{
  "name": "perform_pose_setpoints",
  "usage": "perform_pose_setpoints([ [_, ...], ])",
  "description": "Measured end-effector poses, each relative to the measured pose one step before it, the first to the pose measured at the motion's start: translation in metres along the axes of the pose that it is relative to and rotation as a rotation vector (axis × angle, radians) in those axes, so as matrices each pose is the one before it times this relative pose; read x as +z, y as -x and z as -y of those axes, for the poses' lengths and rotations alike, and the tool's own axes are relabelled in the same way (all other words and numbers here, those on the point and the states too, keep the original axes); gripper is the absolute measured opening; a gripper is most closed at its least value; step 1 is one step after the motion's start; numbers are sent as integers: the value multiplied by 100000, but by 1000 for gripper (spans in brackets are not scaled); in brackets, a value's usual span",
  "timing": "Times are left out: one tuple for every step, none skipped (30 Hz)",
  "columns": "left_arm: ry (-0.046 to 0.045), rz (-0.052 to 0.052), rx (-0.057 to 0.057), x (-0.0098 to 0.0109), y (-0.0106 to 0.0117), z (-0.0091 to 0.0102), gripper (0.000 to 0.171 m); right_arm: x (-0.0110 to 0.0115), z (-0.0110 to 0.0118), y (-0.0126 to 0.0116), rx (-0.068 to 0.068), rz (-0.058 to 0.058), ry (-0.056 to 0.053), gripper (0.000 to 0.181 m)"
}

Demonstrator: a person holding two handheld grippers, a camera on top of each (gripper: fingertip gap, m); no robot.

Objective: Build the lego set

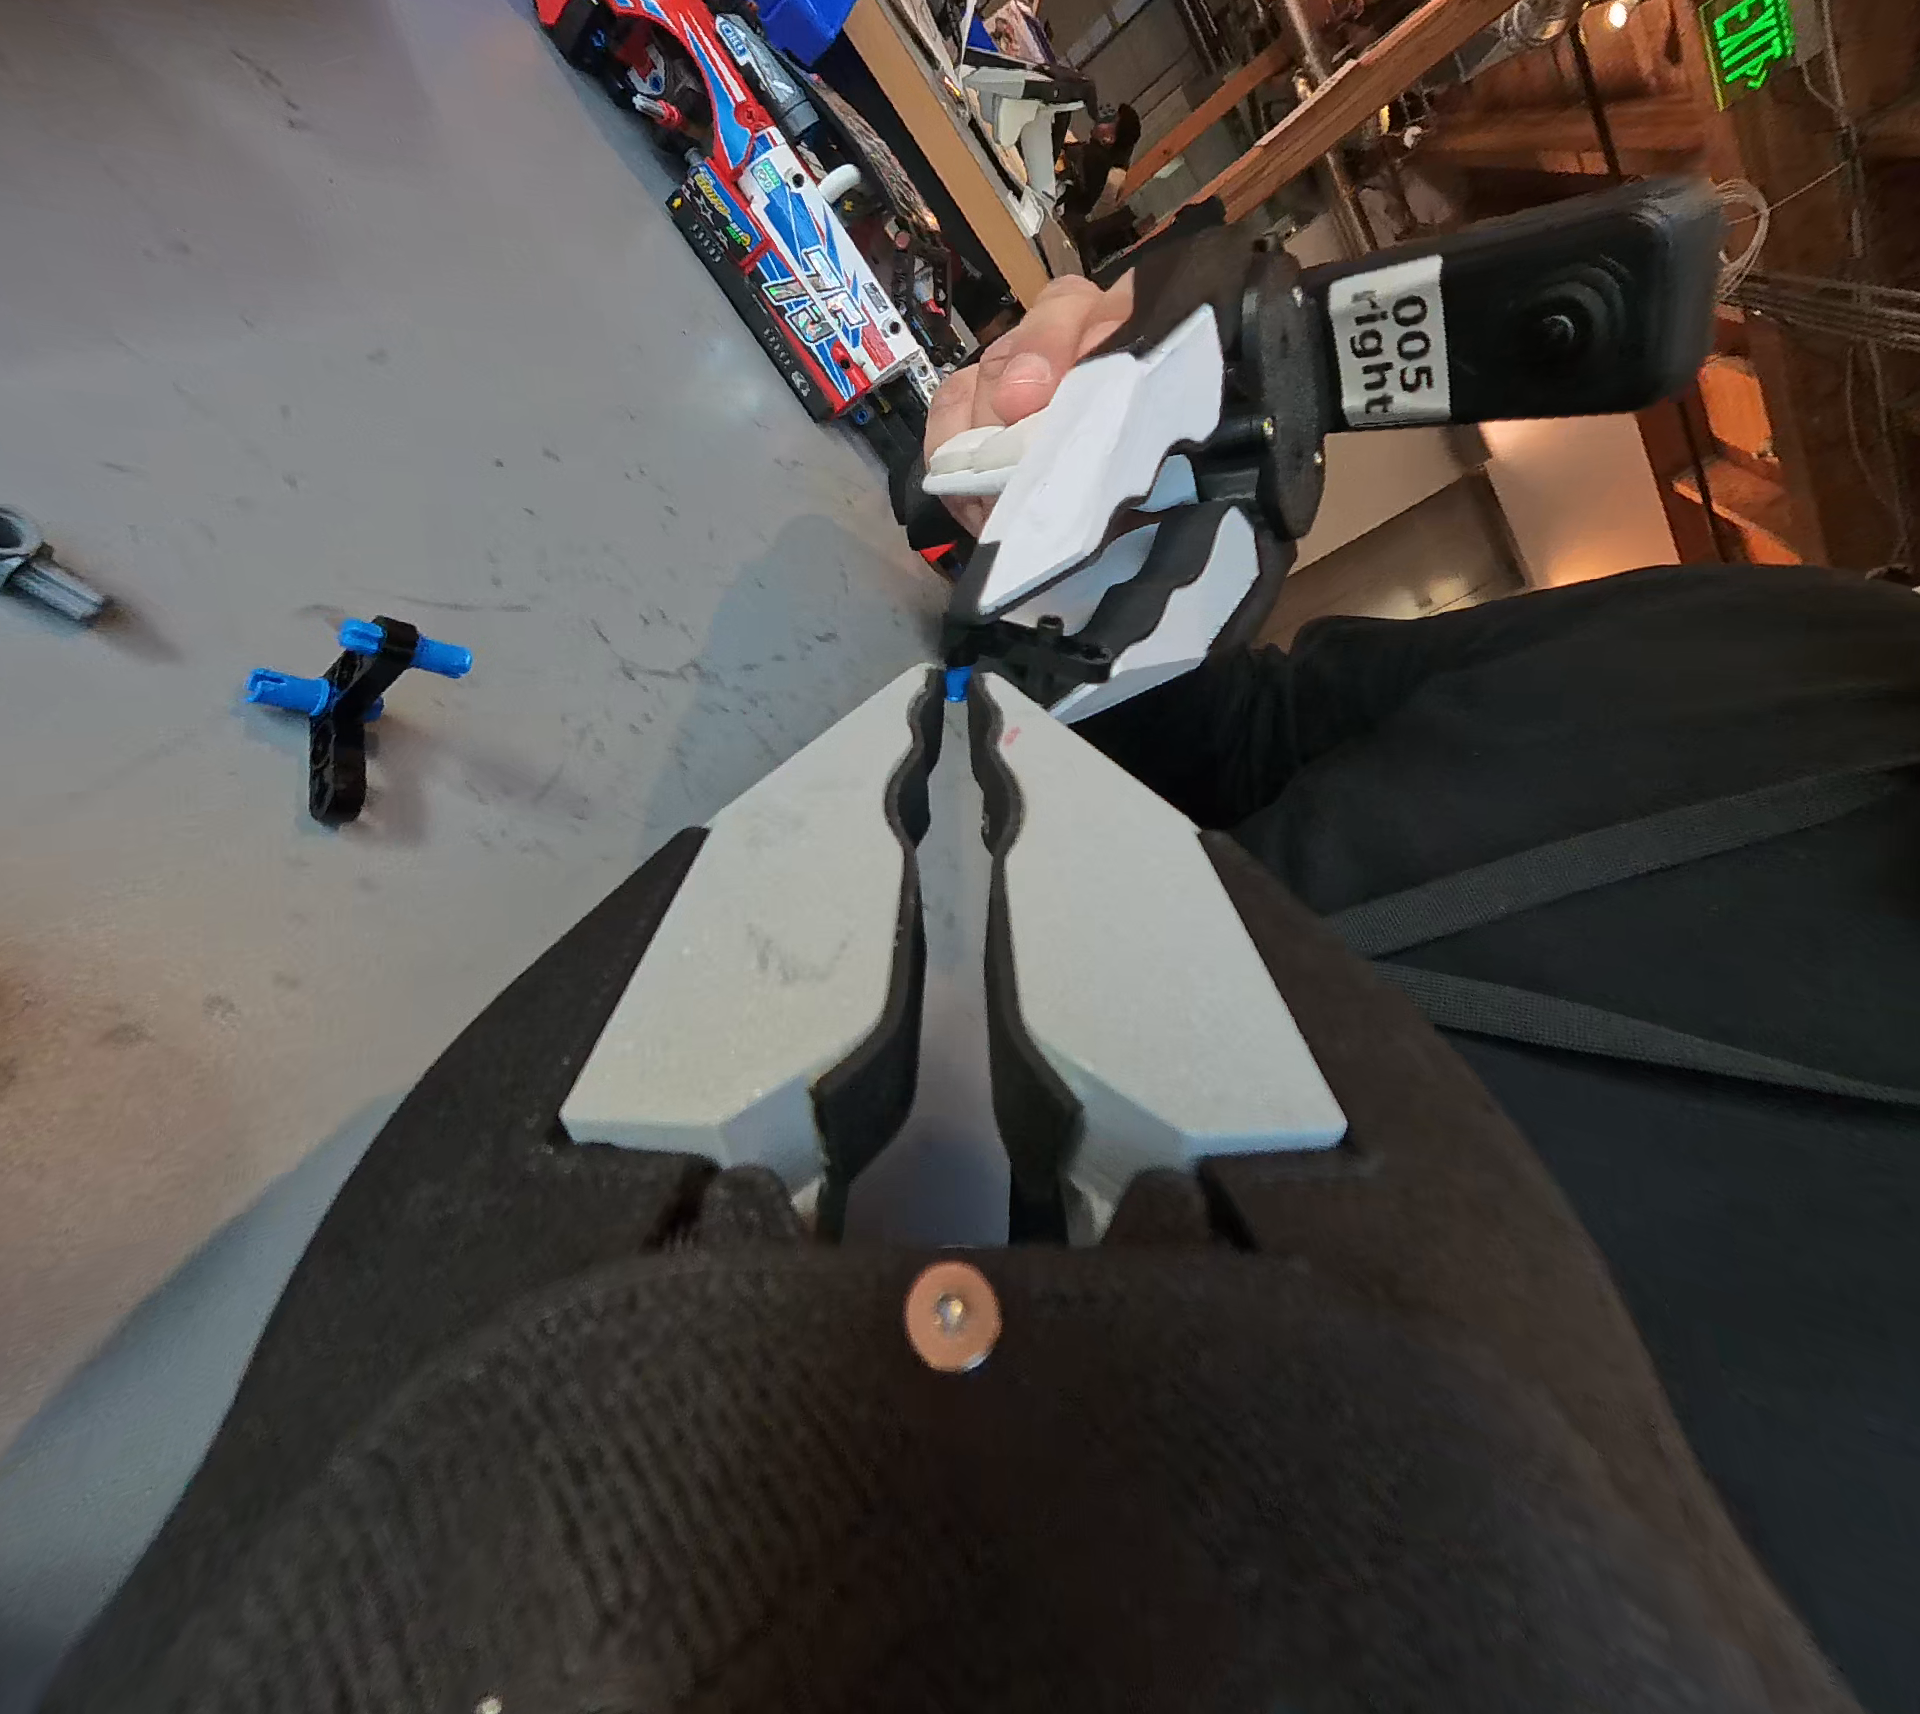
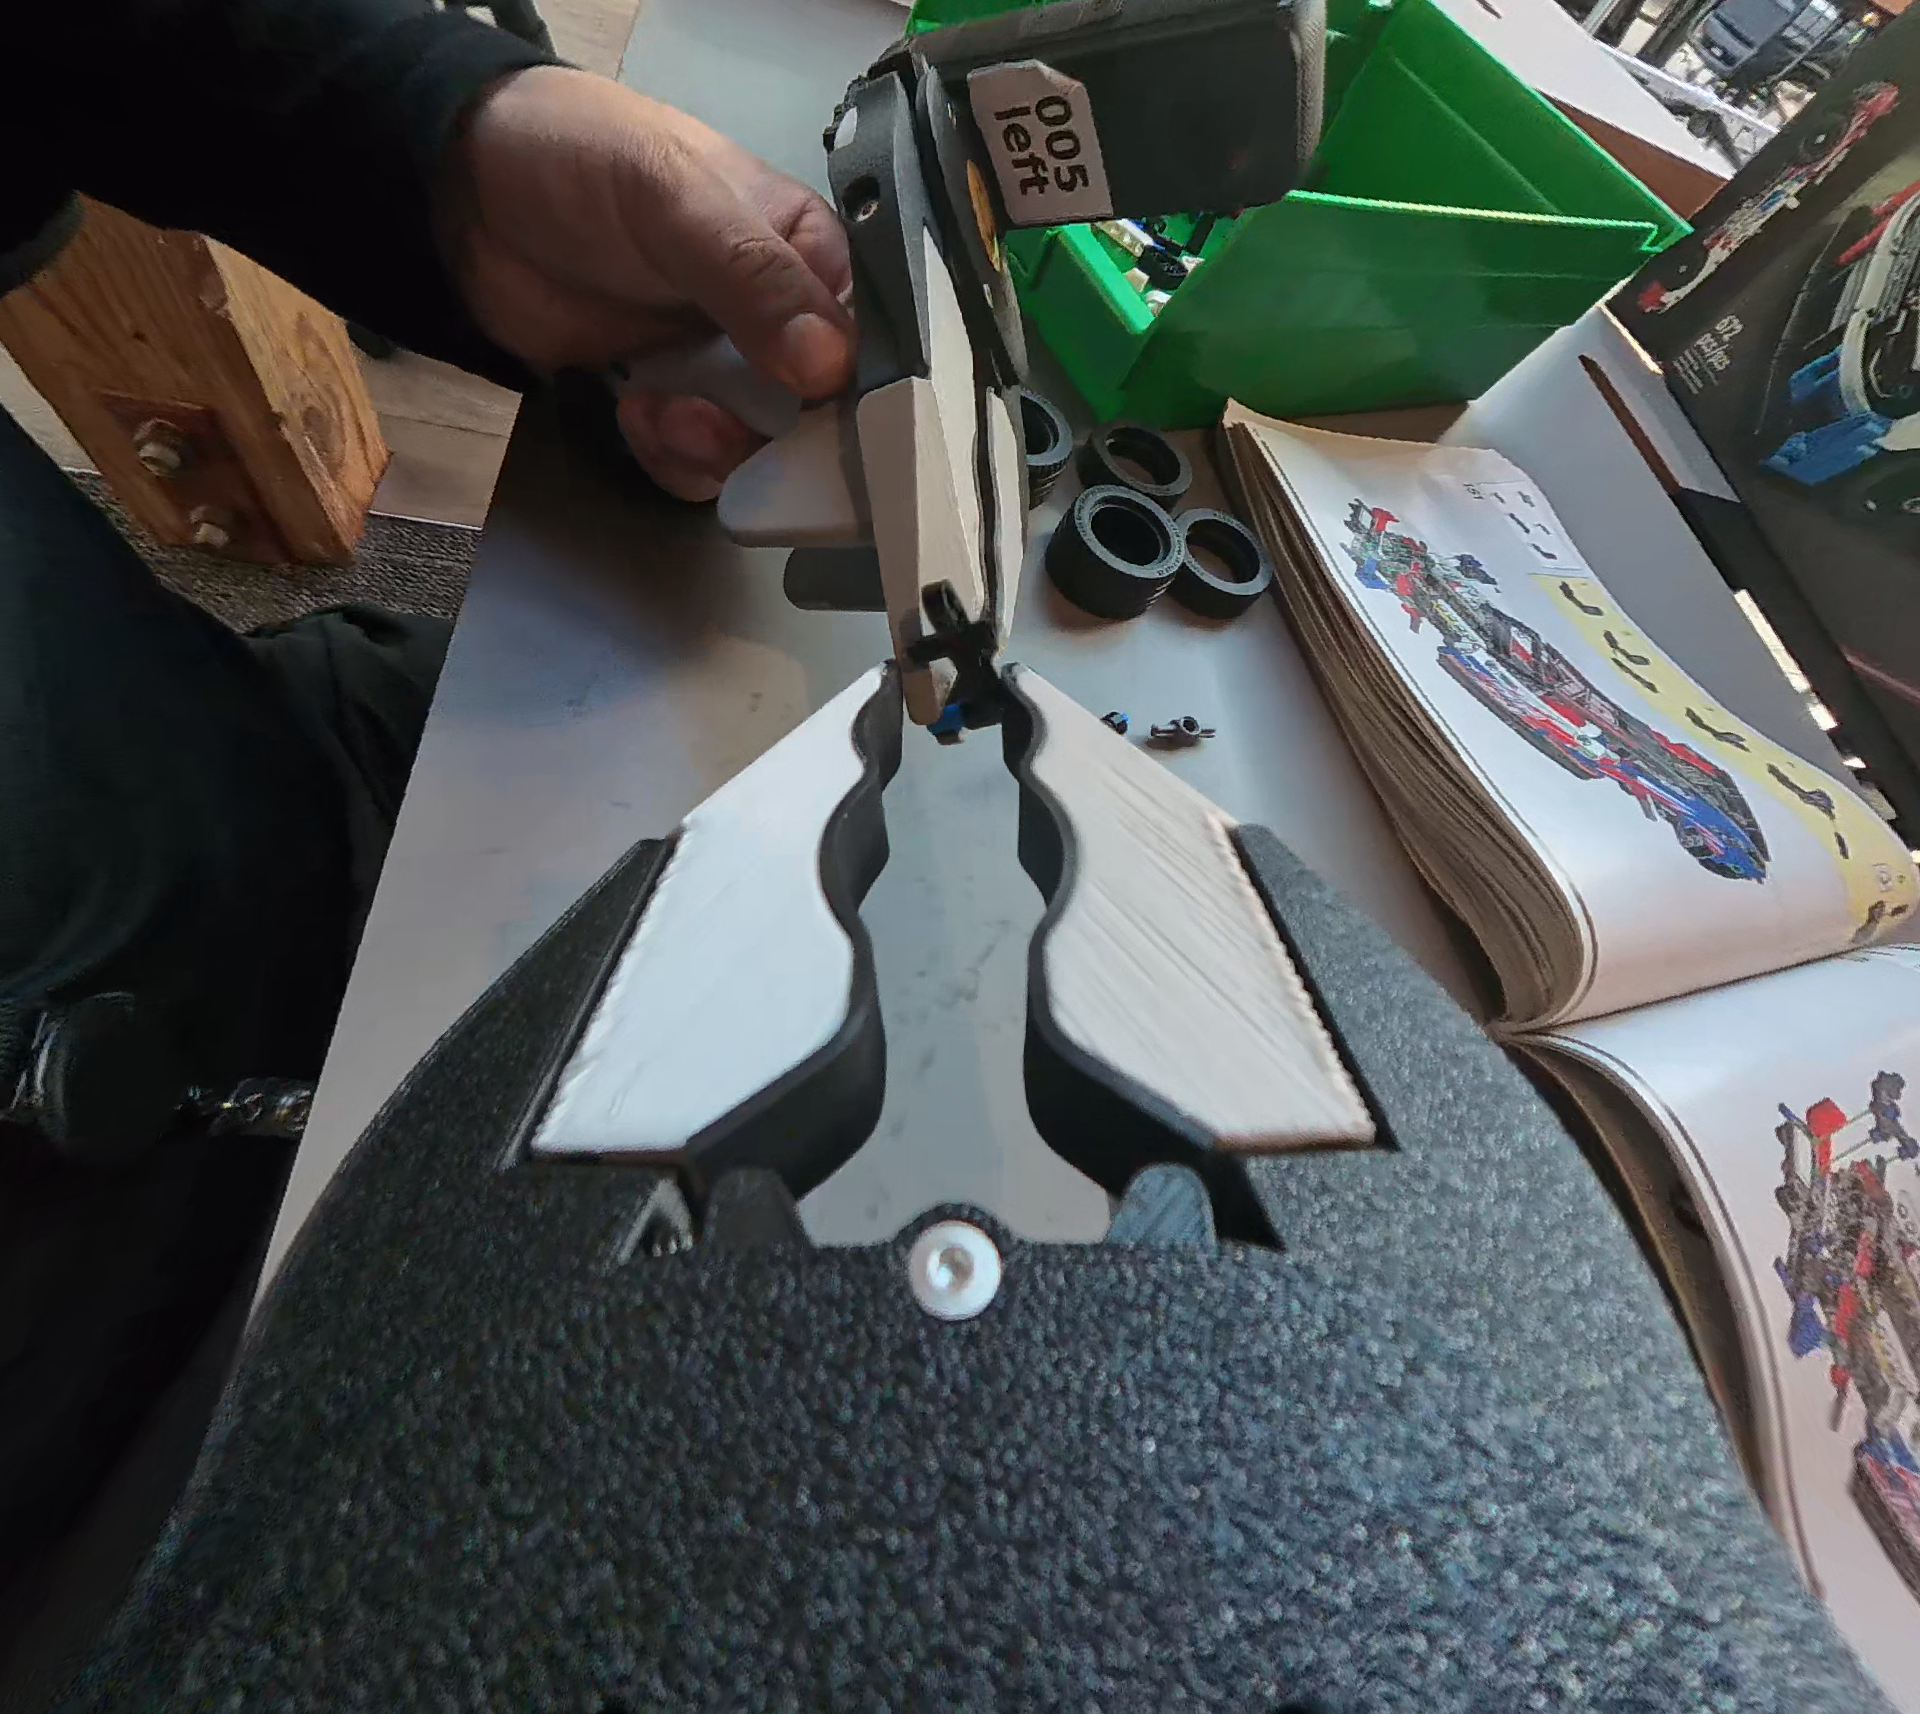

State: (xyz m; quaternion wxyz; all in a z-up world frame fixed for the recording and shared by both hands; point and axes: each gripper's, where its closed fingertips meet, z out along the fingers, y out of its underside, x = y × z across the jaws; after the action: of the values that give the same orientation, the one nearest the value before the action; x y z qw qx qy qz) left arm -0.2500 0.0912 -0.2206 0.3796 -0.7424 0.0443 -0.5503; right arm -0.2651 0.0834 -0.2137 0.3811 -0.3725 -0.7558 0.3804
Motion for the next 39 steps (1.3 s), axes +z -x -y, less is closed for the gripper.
perform_pose_setpoints([
  [-297,317,294,-30,56,71,2,20,38,-68,1671,706,-611,18],
  [-208,624,538,-21,68,65,2,46,0,-87,1560,551,-488,18],
  [106,749,587,-12,83,18,2,43,-20,-43,1132,486,-138,18],
  [72,683,322,-1,91,5,2,49,-22,-32,741,342,-27,18],
  [-89,647,-37,-25,96,16,2,49,-49,-39,1083,198,100,18],
  [75,697,-392,-5,126,-21,2,59,-91,-48,1518,528,470,17],
  [-206,1016,-841,-60,180,20,2,52,-132,-133,1872,350,782,17],
  [-281,1713,-530,-169,272,52,2,43,-156,-331,2076,-909,1265,14],
  [-326,1600,599,-250,186,139,2,48,-155,-277,1484,-802,1292,13],
  [1158,2524,1260,-292,275,-47,0,48,-102,-214,1207,-769,1080,12],
  [1591,4778,2540,-283,558,-125,0,41,-165,-293,700,-1311,1636,11],
  [1442,4347,3032,-247,493,-141,0,82,-329,-371,335,-1579,2713,11],
  [1043,3375,2308,-206,352,-109,0,164,-504,-252,143,-768,3923,11],
  [1199,2702,2269,-186,267,-148,0,259,-549,-54,328,674,4187,11],
  [1946,3397,2955,-174,368,-251,0,353,-608,37,772,1411,4716,11],
  [2058,4190,3543,-173,440,-240,0,431,-738,49,857,1617,5675,11],
  [1827,3716,3810,-112,317,-168,2,476,-763,100,334,1965,6221,11],
  [1741,3318,3828,-77,259,-101,4,466,-664,70,-581,1644,5811,11],
  [1261,3574,3782,-19,320,-25,8,472,-566,162,-1294,2057,5593,11],
  [993,3009,3490,80,286,6,10,425,-369,91,-1712,1603,5015,11],
  [961,1280,2982,144,59,-1,12,363,-68,-53,-2389,588,3287,11],
  [1193,-64,2242,207,-107,-77,14,251,210,-28,-2900,632,1626,11],
  [1425,-30,1844,226,-79,-156,16,203,272,78,-2656,1352,1365,11],
  [1448,333,2134,257,-36,-205,18,206,232,38,-2040,1304,1633,11],
  [1492,615,2203,228,10,-243,19,201,286,-38,-1844,790,1269,11],
  [1247,1205,1999,186,85,-185,18,184,307,-95,-1790,259,627,11],
  [1038,1212,1897,124,102,-117,19,150,278,-111,-1502,9,378,11],
  [1060,1716,1885,55,190,-103,19,117,174,-92,-923,37,396,12],
  [1191,2076,1916,20,268,-151,16,104,44,-67,-513,85,537,12],
  [1249,1940,1657,26,244,-180,13,56,-4,-100,-479,-517,403,12],
  [1316,1647,1291,41,204,-214,10,25,7,-68,-531,-717,-44,14],
  [1461,853,1059,62,72,-260,7,-6,45,-15,-404,-501,-547,16],
  [1583,693,682,90,58,-259,6,17,24,7,-199,-439,-443,19],
  [1368,994,275,75,114,-218,6,11,-60,-122,-58,-1329,106,22],
  [268,567,225,16,42,-42,6,-26,-105,-223,-152,-1976,374,22],
  [-60,974,-179,-33,146,-8,5,-79,-126,-131,-20,-1575,255,22],
  [-190,800,-481,-40,136,-1,7,-144,-151,23,569,-562,200,22],
  [-239,322,-388,-48,66,-7,9,-172,-88,108,1066,-139,-669,22],
  [-147,234,-324,-42,65,-20,10,-123,-3,124,1517,117,-1511,22],
])
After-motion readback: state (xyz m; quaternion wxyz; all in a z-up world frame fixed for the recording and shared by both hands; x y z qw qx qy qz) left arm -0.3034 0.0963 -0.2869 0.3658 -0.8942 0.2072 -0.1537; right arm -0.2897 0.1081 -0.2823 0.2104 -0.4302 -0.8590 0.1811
